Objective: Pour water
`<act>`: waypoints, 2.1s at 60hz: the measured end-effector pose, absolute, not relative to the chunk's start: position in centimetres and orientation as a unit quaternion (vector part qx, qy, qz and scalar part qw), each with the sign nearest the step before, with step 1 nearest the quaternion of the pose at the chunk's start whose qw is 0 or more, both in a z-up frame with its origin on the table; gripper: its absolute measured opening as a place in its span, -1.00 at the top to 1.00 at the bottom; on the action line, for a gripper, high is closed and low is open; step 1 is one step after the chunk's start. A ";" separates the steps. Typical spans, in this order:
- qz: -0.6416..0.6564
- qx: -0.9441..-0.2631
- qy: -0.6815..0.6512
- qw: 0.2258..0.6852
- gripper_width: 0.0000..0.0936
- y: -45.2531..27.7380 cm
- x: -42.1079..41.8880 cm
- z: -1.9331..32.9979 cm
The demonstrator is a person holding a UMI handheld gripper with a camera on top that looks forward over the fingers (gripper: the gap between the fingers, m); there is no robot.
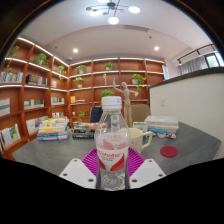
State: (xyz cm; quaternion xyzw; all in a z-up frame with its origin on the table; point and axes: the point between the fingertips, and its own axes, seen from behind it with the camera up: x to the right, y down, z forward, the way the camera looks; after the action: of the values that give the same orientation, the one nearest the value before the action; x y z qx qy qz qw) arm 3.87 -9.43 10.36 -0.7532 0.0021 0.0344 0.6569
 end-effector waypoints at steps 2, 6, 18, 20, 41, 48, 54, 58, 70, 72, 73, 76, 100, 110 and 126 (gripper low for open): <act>0.050 -0.753 0.008 0.656 0.24 -9.4 2.9 10.4; 0.093 -0.754 0.026 0.650 0.24 -9.2 0.3 10.8; 0.294 -0.715 0.168 0.611 0.24 -6.1 -6.1 12.9; 0.334 -0.694 0.202 0.605 0.24 -5.5 -6.4 14.1; 0.613 -0.427 0.473 0.467 0.25 0.2 -2.6 20.7; 0.655 -0.360 0.518 0.417 0.24 1.7 -1.6 21.3; 0.677 -0.307 0.551 0.380 0.24 2.5 -0.3 21.2; 0.680 -0.294 0.565 0.363 0.25 2.8 0.1 20.7; 0.681 -0.292 0.572 0.352 0.24 2.6 0.5 20.3; 0.679 -0.299 0.570 0.353 0.24 2.5 0.4 20.3; 0.678 -0.303 0.569 0.355 0.24 2.4 0.3 20.3; 0.673 -0.321 0.561 0.360 0.24 2.4 -0.2 20.6; 0.190 -0.703 0.169 0.664 0.24 2.0 4.4 27.2; -0.040 -0.725 0.104 0.680 0.24 2.7 14.2 26.9; -0.144 -0.748 0.132 0.634 0.20 2.3 26.5 20.4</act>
State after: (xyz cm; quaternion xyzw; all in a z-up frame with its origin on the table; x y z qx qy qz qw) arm 26.46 2.34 20.36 -0.7481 0.1319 -0.1436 0.6343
